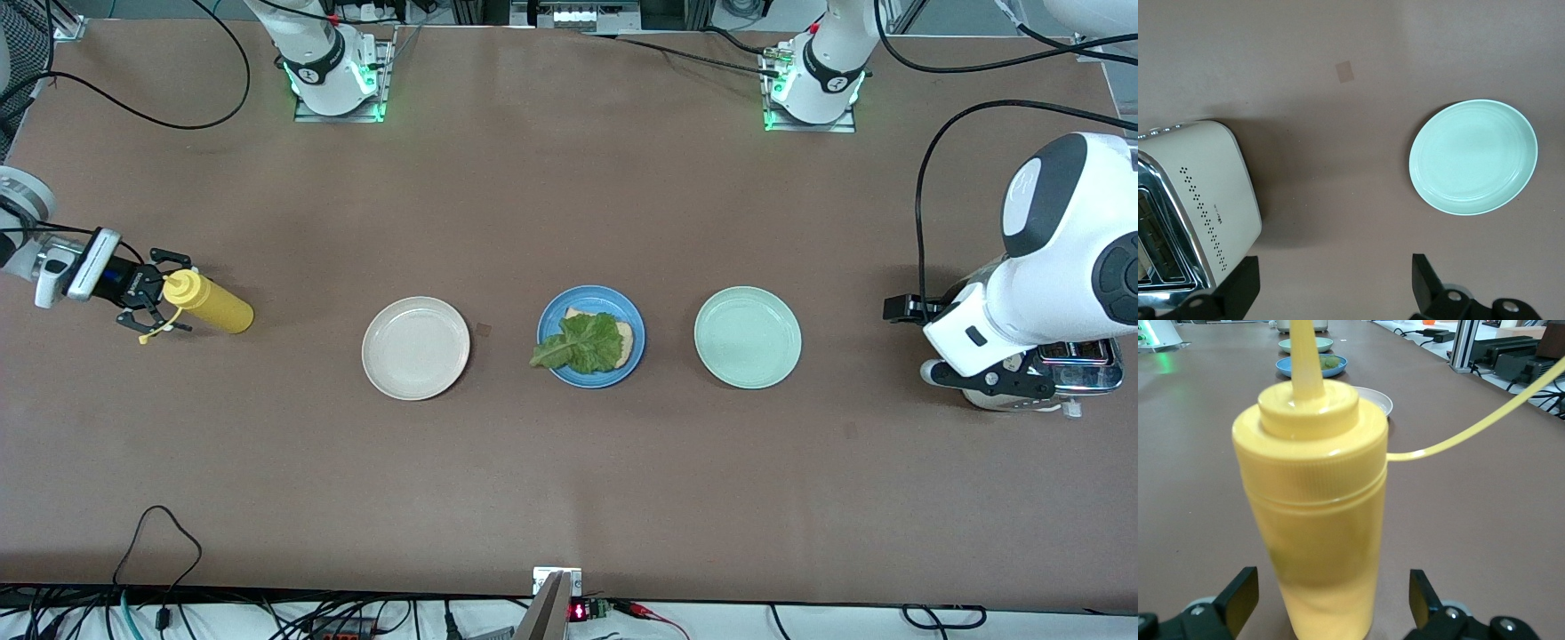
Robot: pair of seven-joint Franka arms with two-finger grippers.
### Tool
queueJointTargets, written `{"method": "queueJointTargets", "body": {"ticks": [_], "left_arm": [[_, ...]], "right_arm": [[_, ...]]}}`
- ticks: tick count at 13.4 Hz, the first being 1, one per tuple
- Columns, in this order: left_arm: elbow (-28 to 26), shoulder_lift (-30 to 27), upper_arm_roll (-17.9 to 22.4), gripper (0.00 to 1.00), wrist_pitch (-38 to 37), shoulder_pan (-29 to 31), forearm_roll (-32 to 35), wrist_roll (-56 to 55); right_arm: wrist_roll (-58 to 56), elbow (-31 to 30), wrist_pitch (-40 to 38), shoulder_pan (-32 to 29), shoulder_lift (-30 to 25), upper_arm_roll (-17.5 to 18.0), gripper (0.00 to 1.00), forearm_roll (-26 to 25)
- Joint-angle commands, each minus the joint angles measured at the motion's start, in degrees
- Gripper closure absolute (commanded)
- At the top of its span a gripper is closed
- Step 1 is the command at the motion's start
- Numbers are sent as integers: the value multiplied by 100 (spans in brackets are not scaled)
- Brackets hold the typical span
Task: Make sandwich in blue plate with both arms
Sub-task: 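Lower the right gripper onto the yellow bottle and grasp it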
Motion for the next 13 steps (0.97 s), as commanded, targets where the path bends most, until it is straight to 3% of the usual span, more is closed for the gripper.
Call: {"method": "queueJointTargets", "body": {"ticks": [1,7,8,9,10,11,12,13], "left_arm": [[-93,-92,4,0,-135,70,-81,50],[-84,-118,-4,0,-180,35,-81,-3],[-58,-118,-4,0,-171,9,-73,-12],[-66,-127,-13,0,-171,-9,-73,-29],[-57,-127,-74,0,-171,-9,-64,-29],[-57,-127,-83,0,-162,26,-73,-29],[-57,-136,-83,0,-171,52,-73,-21],[-57,-136,-83,0,-171,52,-81,-21]], "right_arm": [[-69,91,-67,-100,70,155,0,96],[-60,56,-50,5,157,252,1,148],[-60,47,-41,5,157,270,12,140],[-51,47,-32,14,157,270,31,140],[-42,47,-6,66,149,270,55,131],[-25,56,64,136,122,278,86,96],[10,56,90,146,122,279,100,87],[19,56,134,207,96,287,100,70]]}}
